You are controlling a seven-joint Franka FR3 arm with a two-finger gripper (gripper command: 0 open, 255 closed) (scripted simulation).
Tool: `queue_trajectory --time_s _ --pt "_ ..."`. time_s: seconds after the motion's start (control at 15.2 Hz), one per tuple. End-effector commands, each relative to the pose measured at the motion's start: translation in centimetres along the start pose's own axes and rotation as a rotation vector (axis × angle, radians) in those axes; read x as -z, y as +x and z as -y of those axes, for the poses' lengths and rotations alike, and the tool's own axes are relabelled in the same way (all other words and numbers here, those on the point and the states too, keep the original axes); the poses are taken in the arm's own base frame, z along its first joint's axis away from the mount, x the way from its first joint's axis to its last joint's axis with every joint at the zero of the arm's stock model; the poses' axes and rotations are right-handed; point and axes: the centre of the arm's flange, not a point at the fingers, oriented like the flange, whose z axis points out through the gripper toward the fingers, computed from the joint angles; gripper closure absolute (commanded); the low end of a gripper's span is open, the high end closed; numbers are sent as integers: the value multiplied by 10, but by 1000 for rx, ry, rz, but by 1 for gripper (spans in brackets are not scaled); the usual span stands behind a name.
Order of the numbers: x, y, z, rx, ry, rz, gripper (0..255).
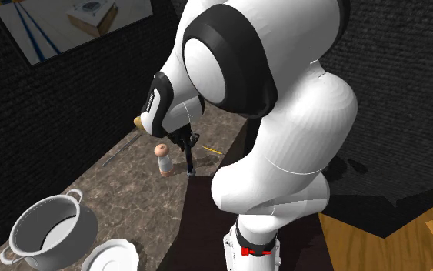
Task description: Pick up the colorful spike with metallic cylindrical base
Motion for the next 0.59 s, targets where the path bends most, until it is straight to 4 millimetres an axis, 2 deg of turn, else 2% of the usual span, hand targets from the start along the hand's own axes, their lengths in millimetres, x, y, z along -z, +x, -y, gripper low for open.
queue_trajectory --time_s 0.0,0.4,0.53 --pt "0 0 0 0 0 0 255" --pt "0 0 0 0 0 0 255" --pt "10 1 0 0 0 0 255"
